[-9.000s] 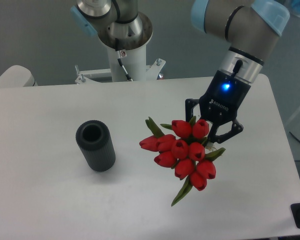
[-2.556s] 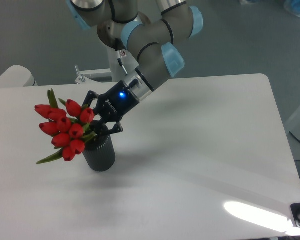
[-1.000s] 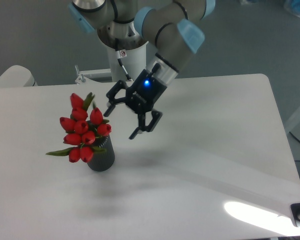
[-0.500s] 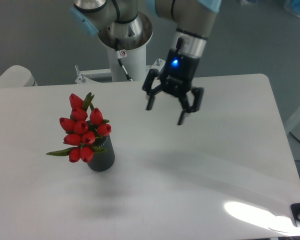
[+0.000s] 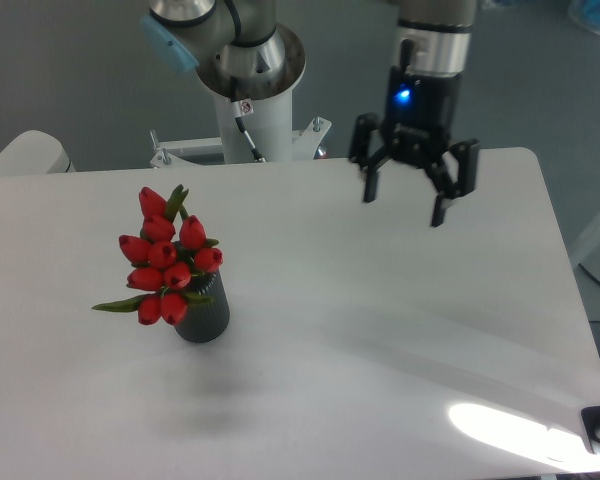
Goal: Insert the flowers into the vase
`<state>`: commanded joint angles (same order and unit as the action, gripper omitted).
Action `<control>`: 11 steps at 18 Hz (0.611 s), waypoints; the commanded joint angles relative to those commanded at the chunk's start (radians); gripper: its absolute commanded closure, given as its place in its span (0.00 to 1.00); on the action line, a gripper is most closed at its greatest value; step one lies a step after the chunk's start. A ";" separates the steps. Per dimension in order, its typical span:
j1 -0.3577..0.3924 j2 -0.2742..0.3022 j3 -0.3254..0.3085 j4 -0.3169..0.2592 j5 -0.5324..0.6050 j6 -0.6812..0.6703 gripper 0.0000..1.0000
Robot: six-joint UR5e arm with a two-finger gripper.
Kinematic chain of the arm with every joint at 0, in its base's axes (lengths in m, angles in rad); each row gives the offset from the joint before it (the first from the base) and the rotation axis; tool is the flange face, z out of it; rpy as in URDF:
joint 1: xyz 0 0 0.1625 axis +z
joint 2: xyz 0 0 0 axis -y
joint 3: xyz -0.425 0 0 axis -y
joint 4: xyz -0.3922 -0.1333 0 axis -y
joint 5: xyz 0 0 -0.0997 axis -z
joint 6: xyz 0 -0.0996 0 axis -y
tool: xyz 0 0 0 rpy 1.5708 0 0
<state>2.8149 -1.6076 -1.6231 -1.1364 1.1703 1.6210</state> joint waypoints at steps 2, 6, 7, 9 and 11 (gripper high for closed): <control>0.000 -0.009 0.034 -0.044 0.063 0.057 0.00; -0.017 -0.037 0.078 -0.094 0.124 0.100 0.00; -0.018 -0.038 0.078 -0.092 0.124 0.102 0.00; -0.025 -0.040 0.083 -0.092 0.127 0.100 0.00; -0.026 -0.041 0.083 -0.092 0.126 0.100 0.00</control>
<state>2.7888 -1.6490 -1.5401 -1.2287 1.2962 1.7211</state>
